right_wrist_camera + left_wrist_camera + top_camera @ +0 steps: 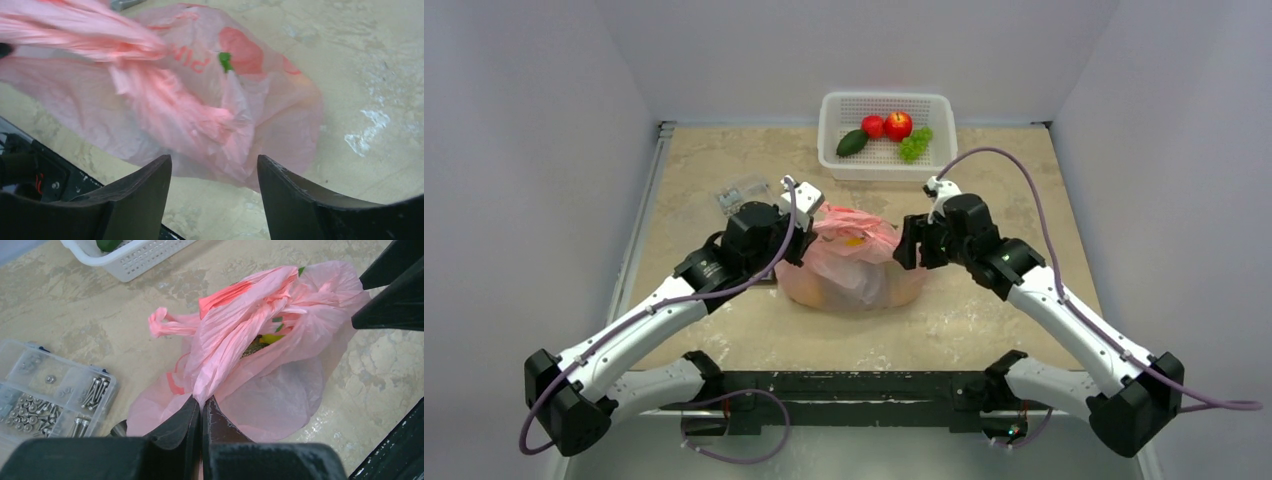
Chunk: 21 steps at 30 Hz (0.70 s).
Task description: Take the fake fruits out of the plastic bag
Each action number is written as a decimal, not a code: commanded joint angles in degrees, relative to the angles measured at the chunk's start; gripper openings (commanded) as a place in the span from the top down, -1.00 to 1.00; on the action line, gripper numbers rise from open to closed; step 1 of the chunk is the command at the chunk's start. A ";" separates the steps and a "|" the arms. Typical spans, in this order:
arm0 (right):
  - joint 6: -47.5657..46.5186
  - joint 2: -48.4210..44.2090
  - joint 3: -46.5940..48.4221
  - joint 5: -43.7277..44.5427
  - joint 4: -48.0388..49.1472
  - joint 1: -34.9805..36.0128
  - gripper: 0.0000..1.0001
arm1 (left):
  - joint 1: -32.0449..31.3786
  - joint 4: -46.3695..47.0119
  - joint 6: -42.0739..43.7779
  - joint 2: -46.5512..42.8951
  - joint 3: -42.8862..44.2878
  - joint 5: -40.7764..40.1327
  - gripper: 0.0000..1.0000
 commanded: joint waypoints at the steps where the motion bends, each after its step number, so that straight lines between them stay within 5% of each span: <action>1: -4.74 3.23 9.16 8.57 -3.02 8.89 -0.33 | 0.10 1.62 -1.82 1.37 1.20 1.82 1.00; 9: -11.17 11.21 15.80 16.44 2.74 20.72 -0.75 | 0.09 1.33 -0.74 1.96 1.84 0.96 1.00; 15: -6.95 18.33 21.06 33.88 -1.21 21.75 -0.82 | 0.10 0.82 -0.58 1.68 2.14 0.59 1.00; 19: -7.60 21.15 19.81 36.34 1.64 21.75 -0.53 | 0.09 1.24 -0.76 0.42 1.38 0.21 1.00; 21: -7.96 21.85 17.51 36.20 5.03 21.75 -0.11 | 0.09 2.26 -0.51 -0.57 0.31 1.69 1.00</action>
